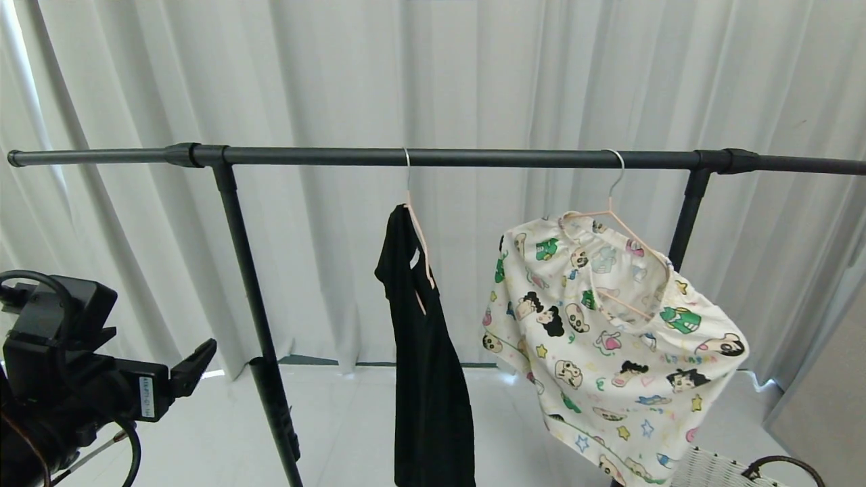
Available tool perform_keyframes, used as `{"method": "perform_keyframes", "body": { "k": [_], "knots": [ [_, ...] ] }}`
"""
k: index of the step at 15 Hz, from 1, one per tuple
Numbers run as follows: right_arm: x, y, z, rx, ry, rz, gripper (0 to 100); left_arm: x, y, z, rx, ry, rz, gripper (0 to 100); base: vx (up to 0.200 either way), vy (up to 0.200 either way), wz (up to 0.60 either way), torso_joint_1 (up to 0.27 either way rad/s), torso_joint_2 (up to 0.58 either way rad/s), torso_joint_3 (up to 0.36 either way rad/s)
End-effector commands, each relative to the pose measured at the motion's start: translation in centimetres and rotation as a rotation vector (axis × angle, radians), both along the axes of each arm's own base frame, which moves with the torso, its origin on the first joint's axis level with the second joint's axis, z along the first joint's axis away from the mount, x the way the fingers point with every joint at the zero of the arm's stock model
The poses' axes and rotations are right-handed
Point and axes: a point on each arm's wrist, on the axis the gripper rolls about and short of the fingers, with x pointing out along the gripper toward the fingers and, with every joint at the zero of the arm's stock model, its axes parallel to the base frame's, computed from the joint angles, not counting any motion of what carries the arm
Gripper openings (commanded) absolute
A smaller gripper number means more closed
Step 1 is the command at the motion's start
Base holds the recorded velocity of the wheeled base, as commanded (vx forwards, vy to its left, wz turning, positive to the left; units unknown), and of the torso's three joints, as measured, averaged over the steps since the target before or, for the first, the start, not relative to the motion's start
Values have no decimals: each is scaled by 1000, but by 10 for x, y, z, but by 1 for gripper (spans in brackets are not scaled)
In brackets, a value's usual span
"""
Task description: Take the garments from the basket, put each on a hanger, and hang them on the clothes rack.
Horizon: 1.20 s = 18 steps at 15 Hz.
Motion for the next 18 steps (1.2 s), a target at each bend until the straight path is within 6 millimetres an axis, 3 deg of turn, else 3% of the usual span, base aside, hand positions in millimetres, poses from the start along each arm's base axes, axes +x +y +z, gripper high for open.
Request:
{"method": "perform_keyframes", "body": {
  "k": [1, 18],
  "knots": [
    [0, 0, -1, 0, 2, -1, 100, 0, 0, 0, -1, -1, 0, 100, -200, 0, 0, -7, 2, 12],
    [9, -3, -16, -19, -37, -7, 100, 1, 0, -2, 1, 11, -4, 100, -200, 0, 0, 1, 2, 2]
  ]
}}
